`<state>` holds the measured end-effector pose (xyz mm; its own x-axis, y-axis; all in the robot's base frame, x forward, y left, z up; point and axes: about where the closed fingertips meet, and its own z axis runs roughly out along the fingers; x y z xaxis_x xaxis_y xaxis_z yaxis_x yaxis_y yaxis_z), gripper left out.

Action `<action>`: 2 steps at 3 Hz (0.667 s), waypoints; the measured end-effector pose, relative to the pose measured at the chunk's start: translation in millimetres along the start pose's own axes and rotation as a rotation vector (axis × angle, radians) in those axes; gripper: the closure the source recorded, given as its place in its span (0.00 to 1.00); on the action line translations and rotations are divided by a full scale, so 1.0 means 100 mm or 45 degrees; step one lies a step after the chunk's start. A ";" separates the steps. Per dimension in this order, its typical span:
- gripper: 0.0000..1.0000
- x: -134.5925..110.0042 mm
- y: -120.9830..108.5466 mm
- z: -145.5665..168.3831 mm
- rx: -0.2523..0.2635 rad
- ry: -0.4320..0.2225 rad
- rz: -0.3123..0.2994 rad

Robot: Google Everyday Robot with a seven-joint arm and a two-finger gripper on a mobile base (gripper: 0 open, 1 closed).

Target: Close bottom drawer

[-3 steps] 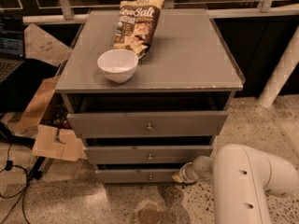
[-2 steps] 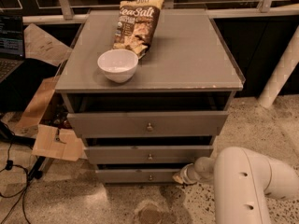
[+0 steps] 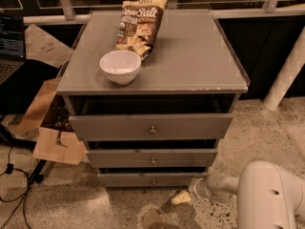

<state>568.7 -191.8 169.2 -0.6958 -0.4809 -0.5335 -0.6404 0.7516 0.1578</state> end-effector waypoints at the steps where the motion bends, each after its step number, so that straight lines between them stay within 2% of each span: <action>1: 0.00 0.14 0.08 -0.08 0.002 0.009 0.061; 2: 0.00 0.16 0.09 -0.08 0.000 0.011 0.064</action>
Offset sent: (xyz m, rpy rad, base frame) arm -0.0147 -0.0040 0.0000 0.0091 0.0216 -0.0333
